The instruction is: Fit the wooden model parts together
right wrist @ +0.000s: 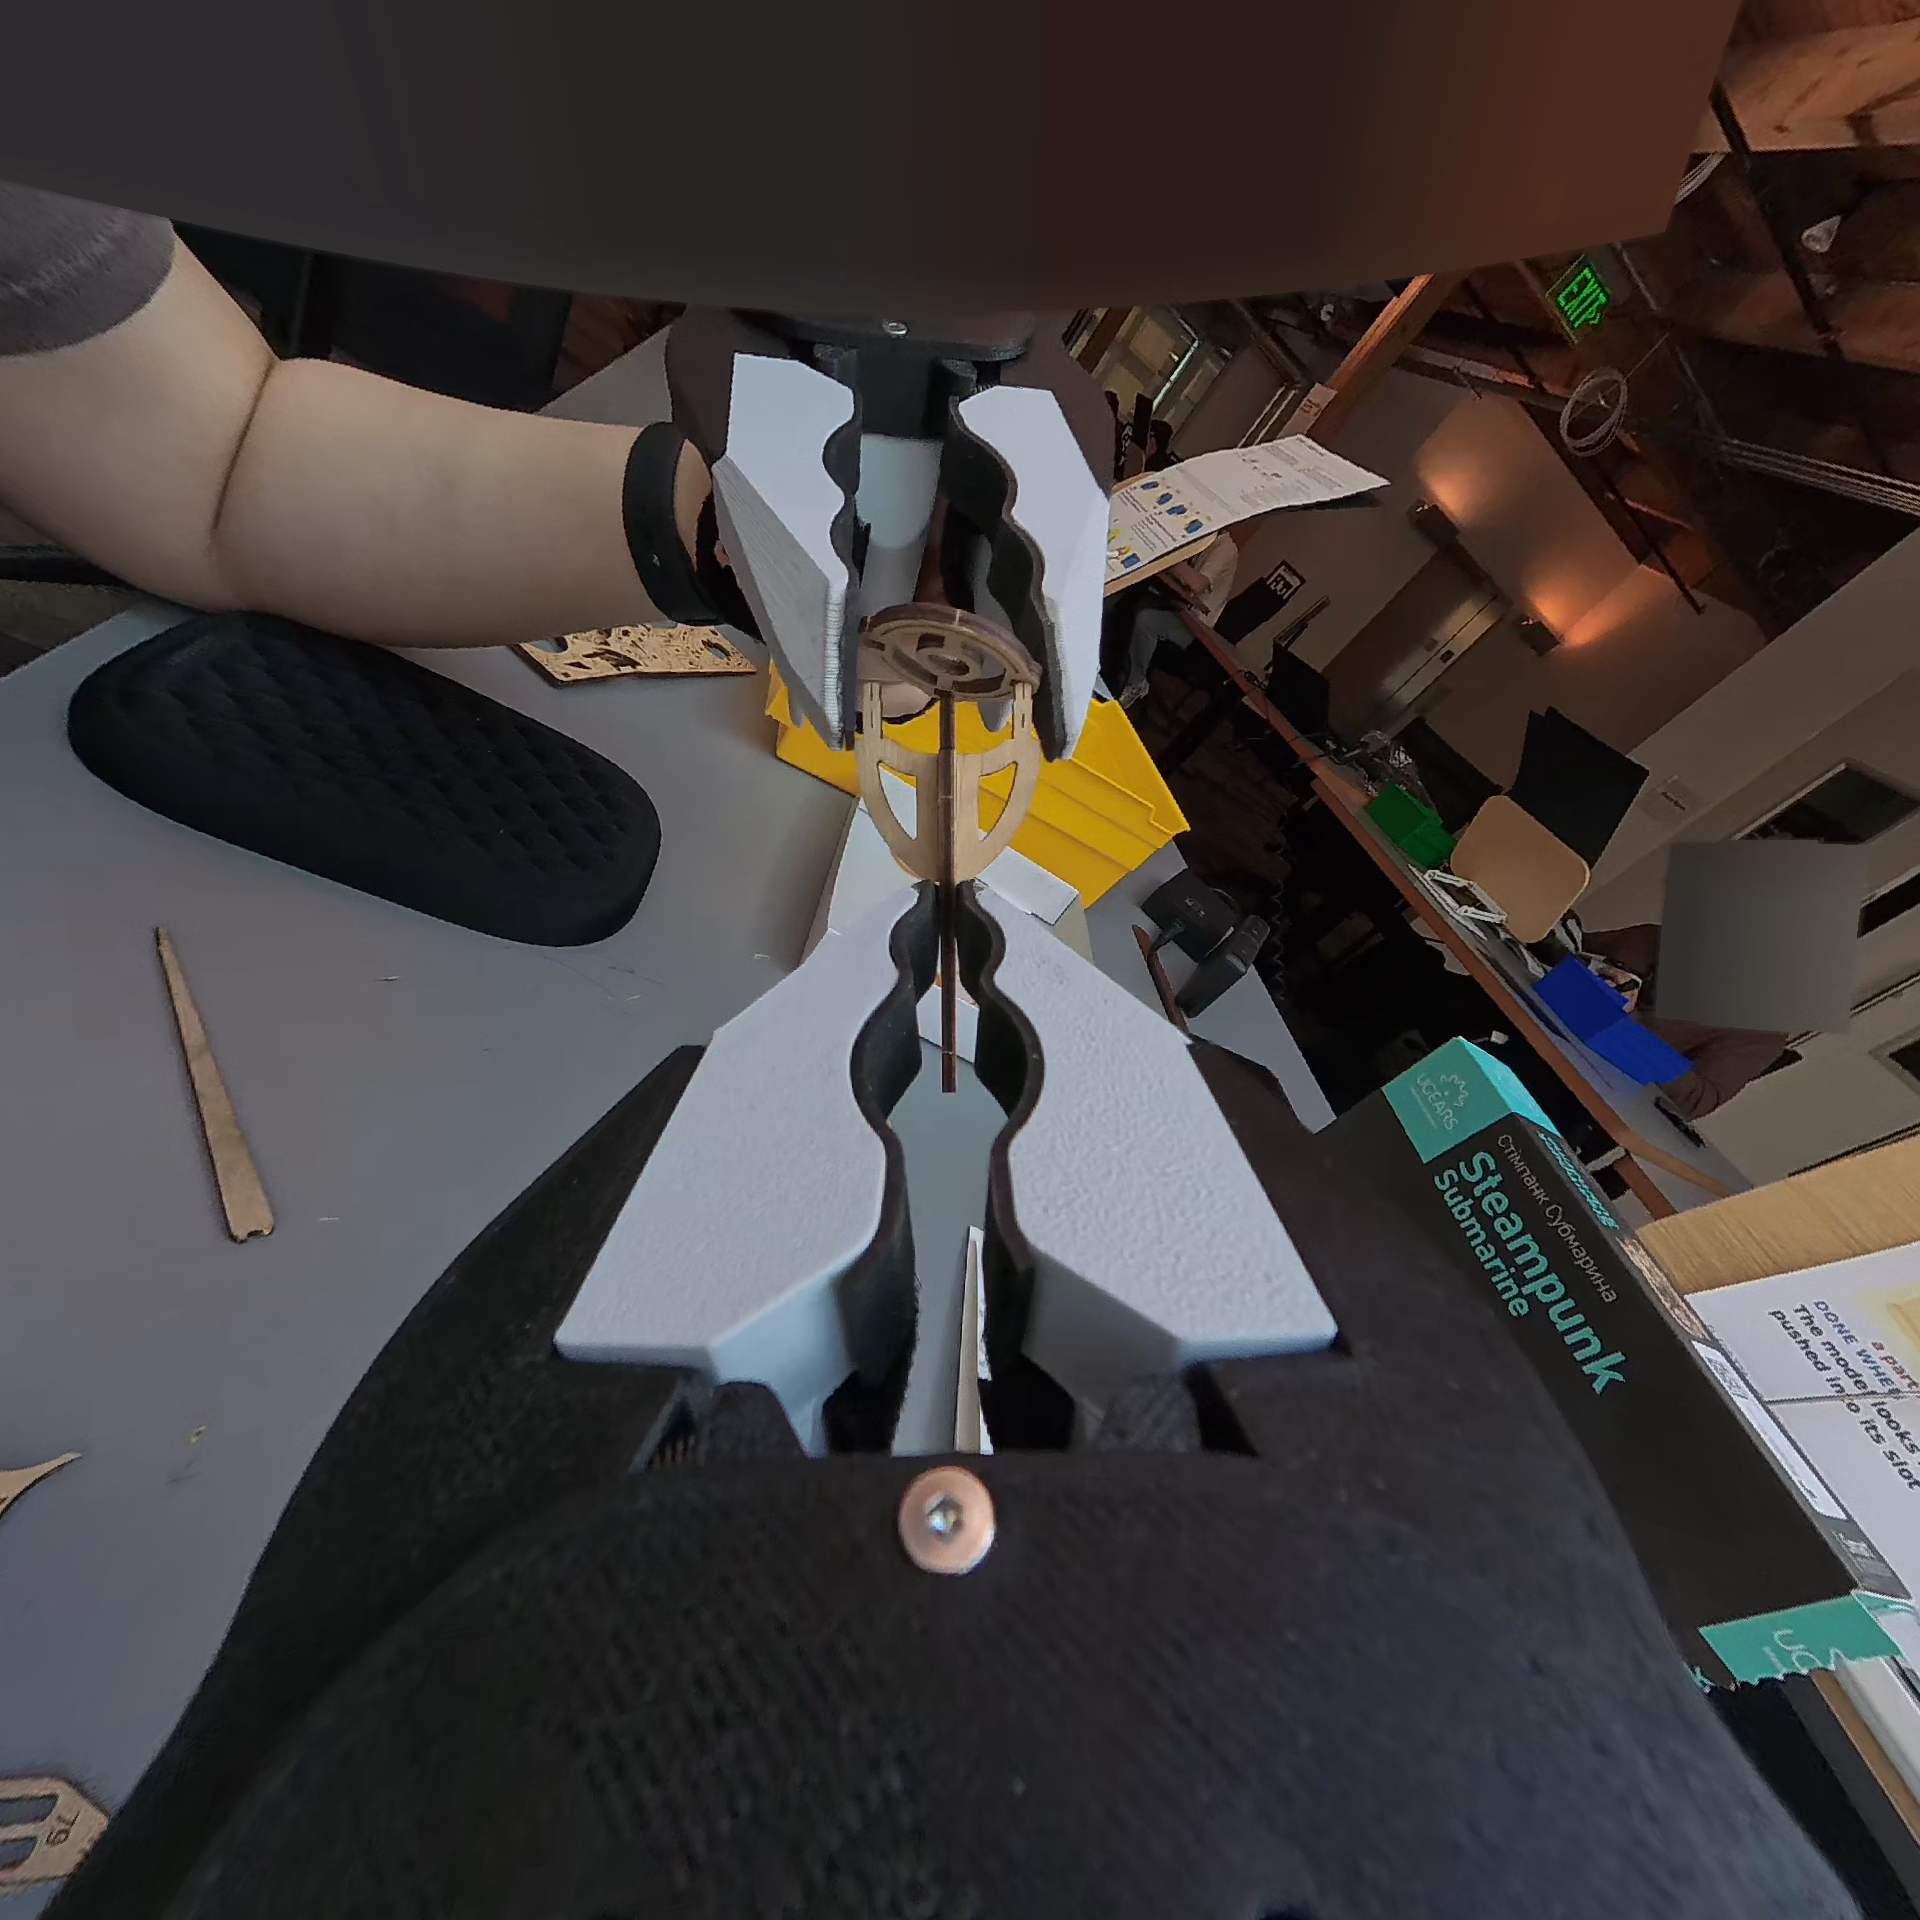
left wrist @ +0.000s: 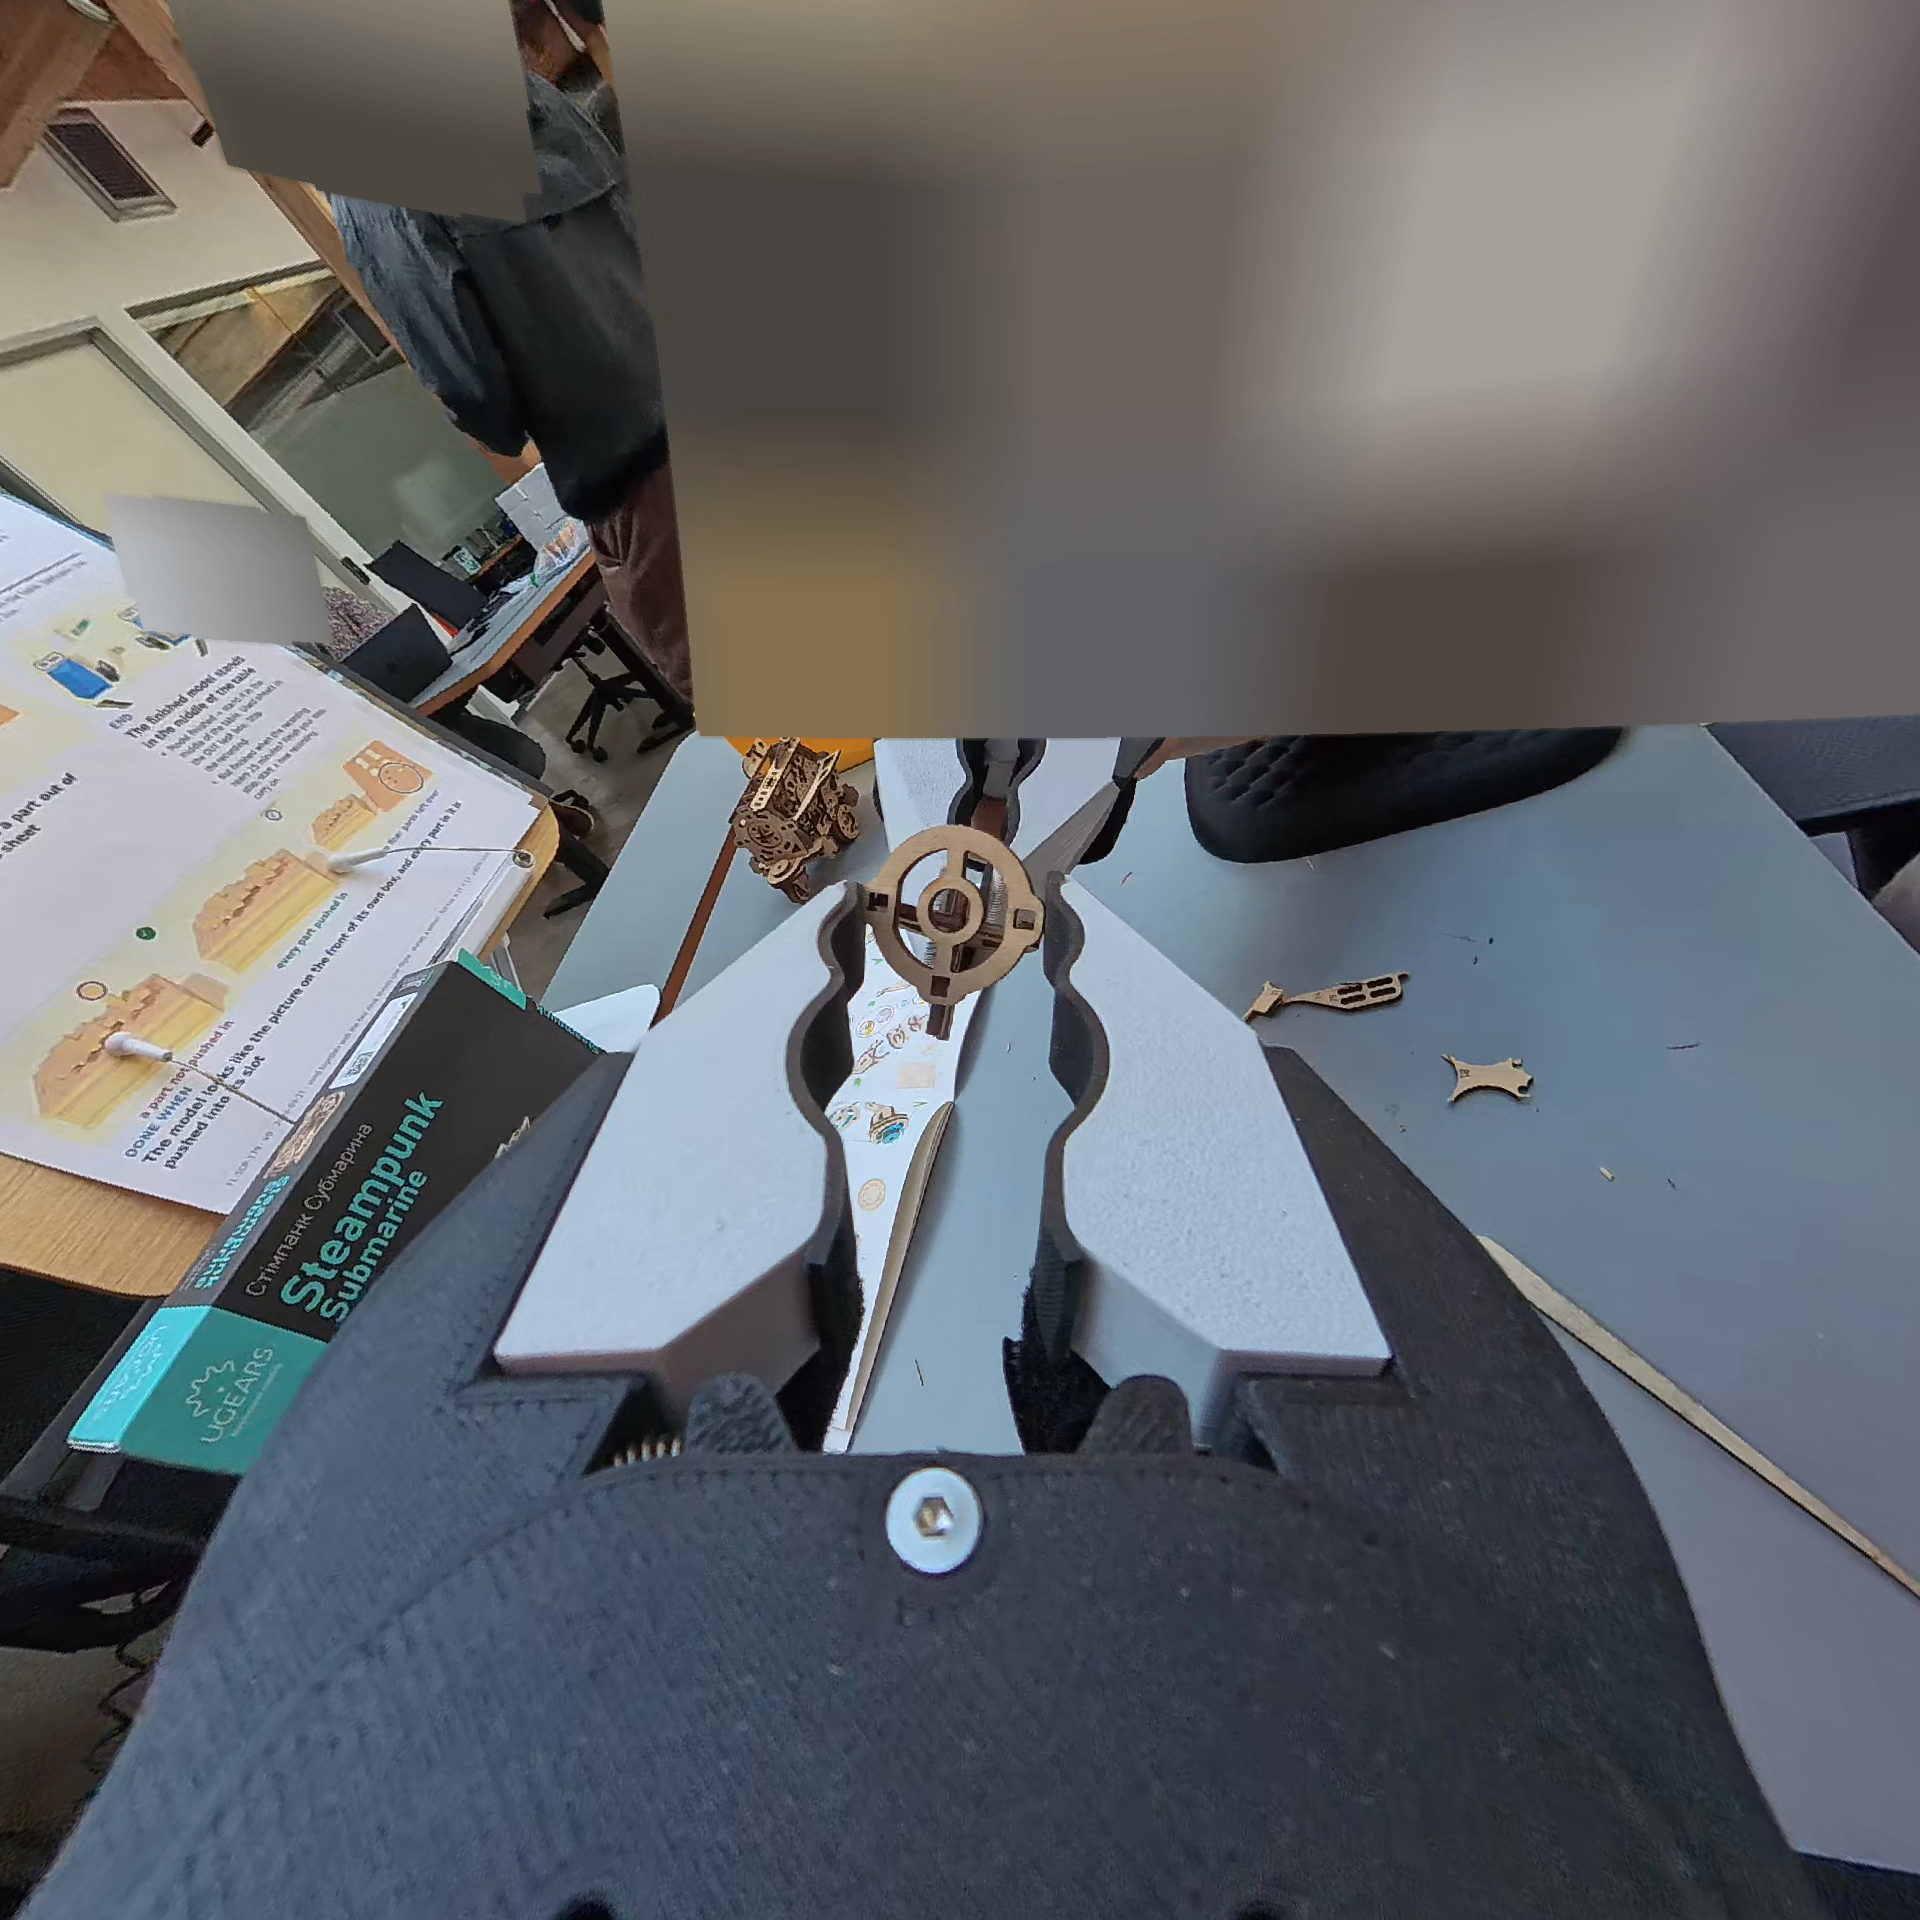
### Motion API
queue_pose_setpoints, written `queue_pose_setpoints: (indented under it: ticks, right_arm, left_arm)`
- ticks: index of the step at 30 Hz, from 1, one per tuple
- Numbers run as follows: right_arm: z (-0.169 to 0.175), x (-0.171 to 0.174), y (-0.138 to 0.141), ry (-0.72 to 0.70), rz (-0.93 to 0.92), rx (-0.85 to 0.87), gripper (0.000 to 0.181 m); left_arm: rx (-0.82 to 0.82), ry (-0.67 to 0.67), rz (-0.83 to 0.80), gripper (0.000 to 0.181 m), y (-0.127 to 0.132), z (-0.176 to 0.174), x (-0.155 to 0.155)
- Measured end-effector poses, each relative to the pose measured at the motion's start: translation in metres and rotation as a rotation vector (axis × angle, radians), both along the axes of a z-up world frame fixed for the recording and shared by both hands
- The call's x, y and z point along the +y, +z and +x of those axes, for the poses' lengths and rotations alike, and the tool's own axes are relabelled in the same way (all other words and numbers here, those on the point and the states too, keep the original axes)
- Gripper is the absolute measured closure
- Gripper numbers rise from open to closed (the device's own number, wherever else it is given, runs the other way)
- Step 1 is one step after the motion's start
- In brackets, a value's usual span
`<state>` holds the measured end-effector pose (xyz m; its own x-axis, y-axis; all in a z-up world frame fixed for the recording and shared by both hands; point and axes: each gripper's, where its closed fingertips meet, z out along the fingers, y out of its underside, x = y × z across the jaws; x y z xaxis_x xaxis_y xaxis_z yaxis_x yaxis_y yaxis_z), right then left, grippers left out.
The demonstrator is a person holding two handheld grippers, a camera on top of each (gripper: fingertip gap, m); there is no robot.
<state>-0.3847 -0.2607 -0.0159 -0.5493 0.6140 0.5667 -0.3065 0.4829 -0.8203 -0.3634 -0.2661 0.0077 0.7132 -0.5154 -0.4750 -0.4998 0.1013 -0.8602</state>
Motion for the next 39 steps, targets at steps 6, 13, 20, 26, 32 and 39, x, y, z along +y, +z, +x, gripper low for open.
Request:
queue_pose_setpoints:
  ticks: [6,13,20,26,32,39]
  right_arm:
    - [0.002,-0.003,0.003,-0.037,0.034,-0.06,0.179]
    - [0.004,-0.006,0.007,-0.092,0.023,-0.164,0.18]
    - [0.006,-0.006,0.006,-0.131,-0.015,-0.295,0.179]
    - [0.006,-0.005,0.003,-0.138,-0.013,-0.33,0.179]
    - [0.007,-0.005,0.002,-0.126,-0.024,-0.353,0.179]
    - [0.0,-0.007,0.004,-0.073,-0.163,-0.351,0.18]
  left_arm:
    - [-0.04,-0.038,0.003,0.148,0.004,0.0,-0.005]
    - [-0.144,-0.079,-0.022,0.148,0.009,-0.001,-0.008]
    - [-0.243,-0.106,-0.057,0.148,0.01,-0.002,-0.006]
    - [-0.279,-0.113,-0.081,0.148,0.008,-0.004,-0.004]
    - [-0.265,-0.108,-0.081,0.148,0.004,-0.003,-0.001]
    - [-0.238,-0.064,-0.058,0.148,0.007,-0.007,0.0]
